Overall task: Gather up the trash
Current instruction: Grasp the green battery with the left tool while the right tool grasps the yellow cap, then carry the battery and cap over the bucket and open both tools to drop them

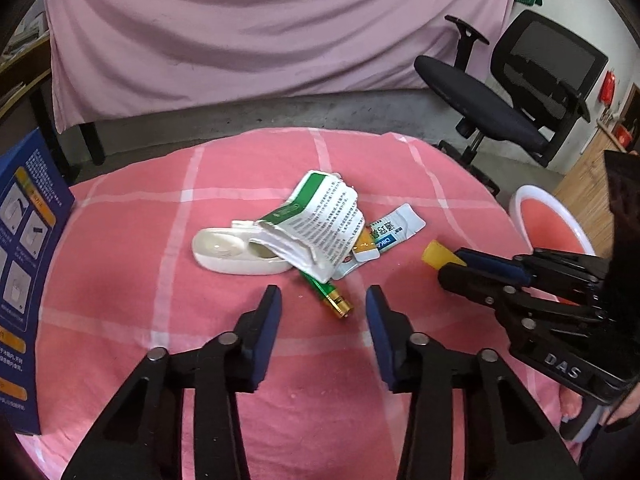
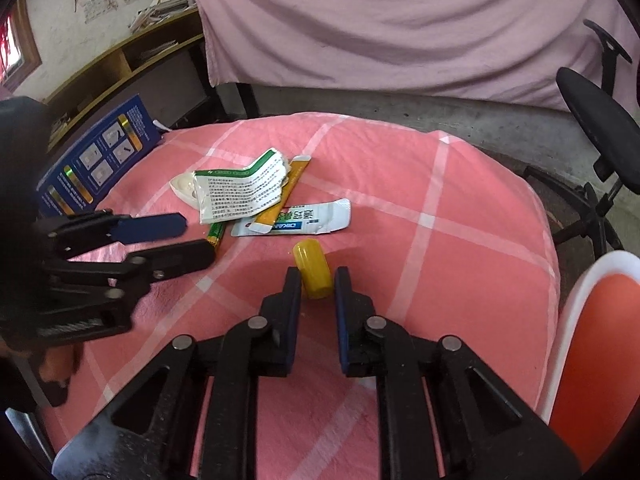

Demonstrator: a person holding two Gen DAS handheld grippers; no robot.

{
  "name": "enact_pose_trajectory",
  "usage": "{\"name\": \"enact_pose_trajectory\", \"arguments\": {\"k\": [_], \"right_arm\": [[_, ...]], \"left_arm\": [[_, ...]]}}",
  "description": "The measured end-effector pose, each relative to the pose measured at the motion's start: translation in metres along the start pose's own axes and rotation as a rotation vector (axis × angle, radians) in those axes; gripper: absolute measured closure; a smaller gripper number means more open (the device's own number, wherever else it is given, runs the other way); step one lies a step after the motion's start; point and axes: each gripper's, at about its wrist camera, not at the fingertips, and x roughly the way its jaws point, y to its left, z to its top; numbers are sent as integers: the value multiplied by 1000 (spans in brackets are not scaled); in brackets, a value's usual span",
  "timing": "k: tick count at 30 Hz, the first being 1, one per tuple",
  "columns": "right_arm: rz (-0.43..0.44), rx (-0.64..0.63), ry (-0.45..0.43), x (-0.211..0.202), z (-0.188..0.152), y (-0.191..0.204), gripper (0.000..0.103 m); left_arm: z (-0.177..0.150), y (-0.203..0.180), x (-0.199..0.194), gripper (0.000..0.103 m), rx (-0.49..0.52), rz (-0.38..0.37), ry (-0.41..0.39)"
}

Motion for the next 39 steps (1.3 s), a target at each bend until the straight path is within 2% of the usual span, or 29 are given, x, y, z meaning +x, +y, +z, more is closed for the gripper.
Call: {"name": "enact_pose_trajectory", "arguments": {"k": [4,6,13,16,19,22,29,32,36,39], "right_arm": [[5,14,0,-3,-1,-2,67],[10,20,-1,-5,-3,-4,67],[30,47,-17,-19,-13,-7,67],[30,41,-32,-27,-22,-4,67],[21,32,-78,-41,-29,0,67],[10,34,-164,-62,-35,1,67],[-44,62,-409,-113,-48,-8,67],[-107,63,-553,-142,-58,-11,67],[-137,96,-706,-178,-69,-20,67],[-193,118,-819,-203,-79,-24,67]], "left_arm": [[2,-7,9,92,22,50,17],[0,-7,9,95,24,61,21],[-19,-15,-10,96,31,13,10],[-33,-20,-23,96,30,-6,-19],[-43,-24,-39,96,6,-4,-80],[-45,-35,-54,96,3,-2,-156],[-43,-72,-96,96,53,-31,-406],[-38,-92,-112,96,93,-68,-507],[-32,-116,-126,96,149,-124,-612],[-27,-132,-133,96,178,-165,-677]]}}
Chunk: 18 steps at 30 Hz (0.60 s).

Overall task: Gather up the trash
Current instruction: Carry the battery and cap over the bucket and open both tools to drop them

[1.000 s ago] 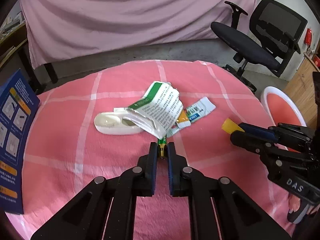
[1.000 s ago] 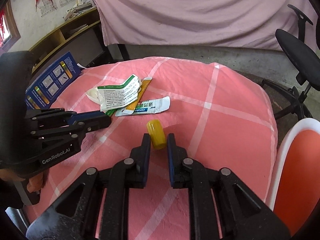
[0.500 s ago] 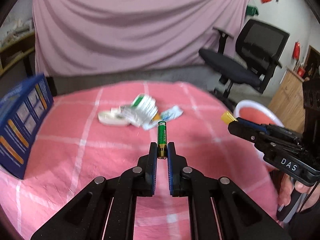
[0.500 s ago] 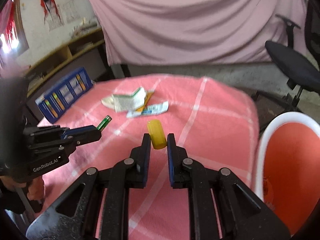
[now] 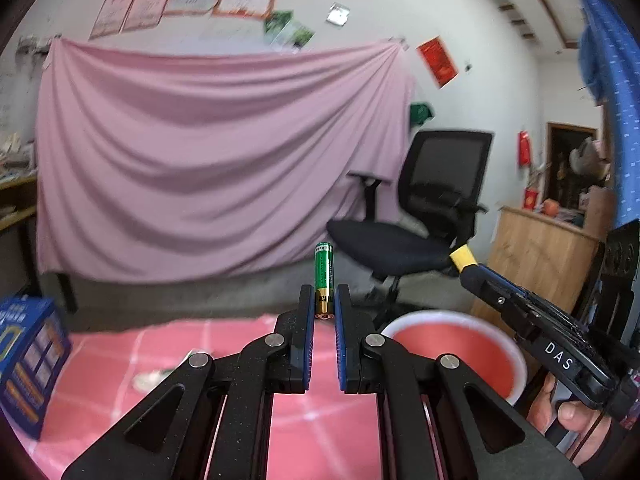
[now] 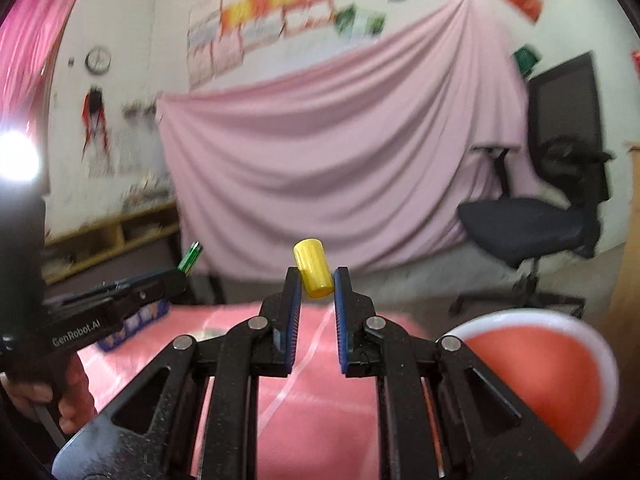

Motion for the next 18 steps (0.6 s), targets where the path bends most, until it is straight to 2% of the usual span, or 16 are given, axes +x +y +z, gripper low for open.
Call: {"name": "enact_pose_trajectory", "arguments": {"k": [4,7,13,18], "right_arm": [[-102,-2,-124,-25,13,-12,67],[-164,-4,-166,-37,18,-22,67],[-256,46,-158,-46,21,-52,67],[-289,94,-118,-51,16,-73,67]], "left_arm": [[9,-25,10,96,40,-51,-58],[13,-42,19,96,59,-92,-70],[11,-74,41,96,75,-163,-40],[6,-96,59,96,80,-202,17]]}}
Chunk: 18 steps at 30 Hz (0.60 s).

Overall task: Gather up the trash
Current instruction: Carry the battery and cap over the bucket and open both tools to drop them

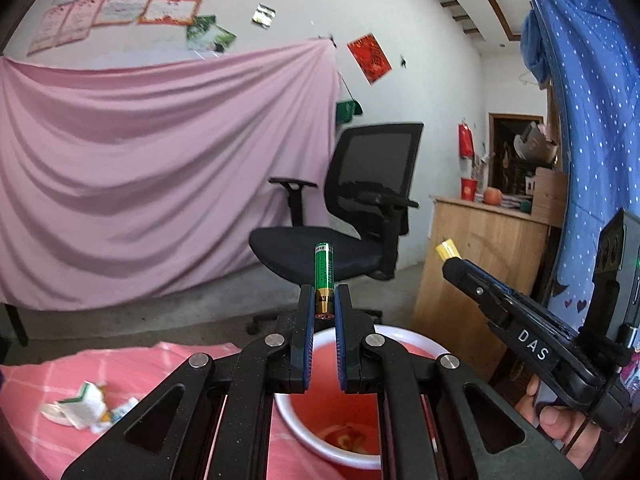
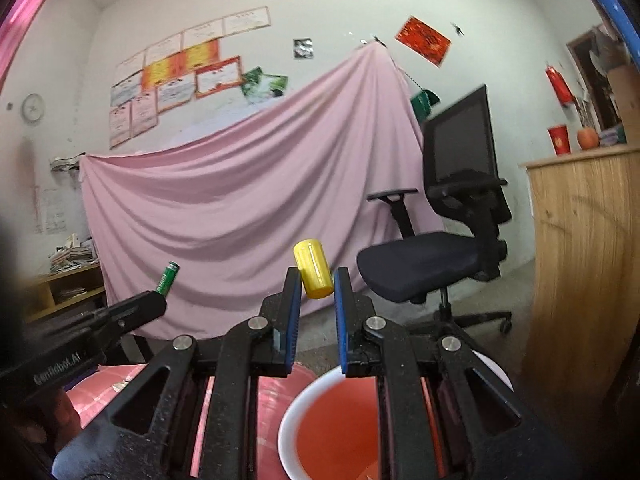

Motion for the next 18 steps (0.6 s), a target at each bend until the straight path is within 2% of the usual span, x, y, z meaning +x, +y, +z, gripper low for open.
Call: {"name": "enact_pose_trajectory", "arguments": {"k": [7,13,18], "right_arm": [[-76,38,122,13,-13,-22,67],[-99,108,246,31,-25,-42,67],[-118,141,317,40,-32,-52,67]], "left_arm": [[-9,-10,30,96,-18,-29,97],[-20,-5,47,96,-63,-28,199],[-25,-3,59,96,-111,-38,264]]}}
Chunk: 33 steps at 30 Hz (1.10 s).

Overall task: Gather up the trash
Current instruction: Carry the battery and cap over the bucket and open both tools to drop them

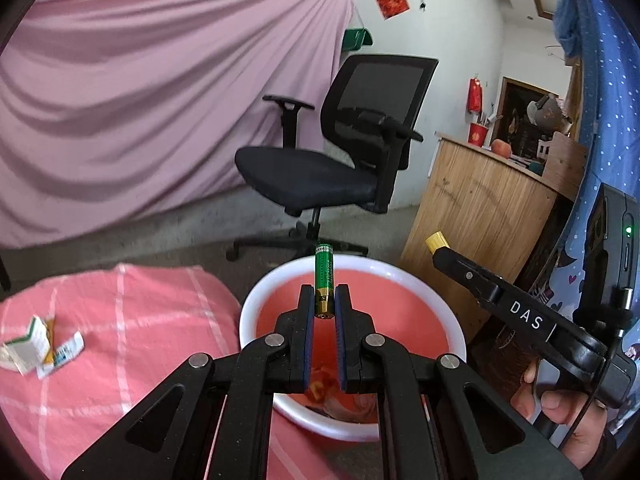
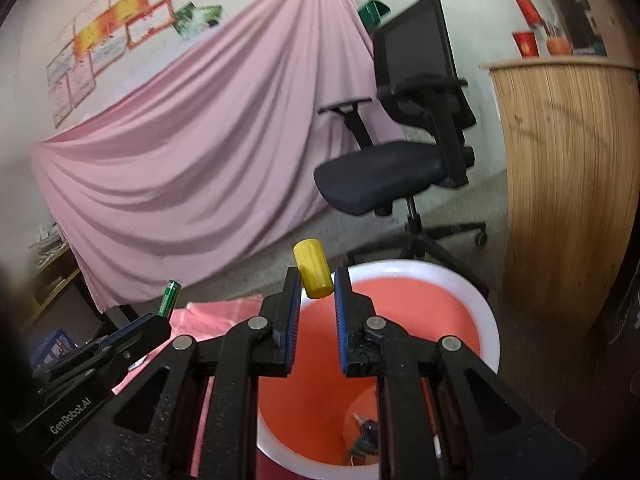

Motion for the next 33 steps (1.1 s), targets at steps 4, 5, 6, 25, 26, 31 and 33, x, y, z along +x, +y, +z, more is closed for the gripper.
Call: {"name": "enact_pose_trajectory", "arguments": {"k": [4,5,6,25,26,31,33], "right_arm": [[-5,9,32,5,-2,-2,66],[-4,8,39,6,-2,-2,66],[-4,7,45,7,-2,-2,66],[-14,7,82,14,0,-4,53],[-14,6,80,14,0,-4,50],[-12,-5,52,11,4,1,42],[-10,-14,41,11,5,4,38]], "left_arm": [[-3,-1,4,96,-5,-7,32],[-4,-1,4,96,-5,-8,39],[-4,-1,5,96,-6,-9,48],[-6,19,0,92,-71,14,58],[-6,22,-2,90,-74,18,53],[-3,33,-18,78,-86,50,16],[-2,39,-27,73,-94,64,0]]}}
